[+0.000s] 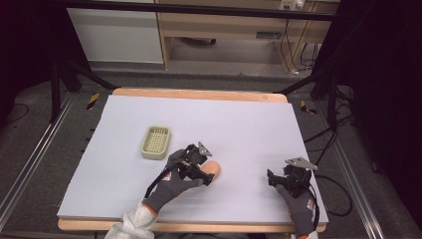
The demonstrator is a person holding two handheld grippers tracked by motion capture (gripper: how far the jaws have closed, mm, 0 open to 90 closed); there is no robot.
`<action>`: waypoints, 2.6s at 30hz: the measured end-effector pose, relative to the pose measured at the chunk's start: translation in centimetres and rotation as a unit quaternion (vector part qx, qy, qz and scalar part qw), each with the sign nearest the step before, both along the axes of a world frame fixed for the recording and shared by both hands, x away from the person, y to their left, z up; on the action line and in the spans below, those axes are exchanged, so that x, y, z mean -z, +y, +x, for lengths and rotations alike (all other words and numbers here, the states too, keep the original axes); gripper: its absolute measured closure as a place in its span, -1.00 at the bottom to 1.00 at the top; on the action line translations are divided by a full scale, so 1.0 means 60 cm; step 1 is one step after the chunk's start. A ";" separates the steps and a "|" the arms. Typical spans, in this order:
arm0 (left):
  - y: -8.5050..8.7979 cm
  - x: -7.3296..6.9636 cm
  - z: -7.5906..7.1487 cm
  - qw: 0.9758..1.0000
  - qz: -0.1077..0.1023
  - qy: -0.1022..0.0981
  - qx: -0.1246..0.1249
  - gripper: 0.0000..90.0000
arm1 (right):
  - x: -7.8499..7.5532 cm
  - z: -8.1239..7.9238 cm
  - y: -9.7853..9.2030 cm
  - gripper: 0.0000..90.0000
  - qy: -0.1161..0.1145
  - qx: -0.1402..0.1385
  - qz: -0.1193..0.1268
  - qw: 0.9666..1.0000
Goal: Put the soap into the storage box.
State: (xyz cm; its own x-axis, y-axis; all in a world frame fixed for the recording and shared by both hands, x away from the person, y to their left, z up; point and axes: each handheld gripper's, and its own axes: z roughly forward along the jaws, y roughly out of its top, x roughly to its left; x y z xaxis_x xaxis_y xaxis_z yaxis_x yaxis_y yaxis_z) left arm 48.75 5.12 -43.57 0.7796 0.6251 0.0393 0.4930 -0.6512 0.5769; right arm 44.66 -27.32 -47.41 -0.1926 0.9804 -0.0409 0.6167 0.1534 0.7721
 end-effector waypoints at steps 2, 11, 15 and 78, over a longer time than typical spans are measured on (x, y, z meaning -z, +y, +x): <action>-0.004 0.003 0.003 1.000 -0.001 0.004 -0.001 -0.59 | 0.000 0.000 0.000 -0.82 0.000 0.000 0.001 1.000; -0.017 0.010 0.008 1.000 0.011 0.014 0.007 -0.59 | 0.000 0.000 0.001 -0.82 0.003 0.000 0.001 1.000; -0.024 0.014 0.011 1.000 0.019 0.020 0.009 -0.59 | 0.000 0.000 0.001 -0.82 0.003 0.001 0.000 1.000; -0.015 0.008 0.007 0.999 0.028 0.038 0.004 -0.31 | 0.000 0.001 0.001 -0.82 0.005 0.003 -0.001 1.000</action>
State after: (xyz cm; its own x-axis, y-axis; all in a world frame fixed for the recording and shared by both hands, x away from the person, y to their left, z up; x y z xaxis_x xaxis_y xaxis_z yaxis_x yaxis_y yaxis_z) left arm 49.15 4.23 -44.07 0.7866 0.6173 0.0142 0.5288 -0.6854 0.5007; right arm 44.71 -27.27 -47.44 -0.1877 0.9814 -0.0400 0.6259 0.1509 0.7651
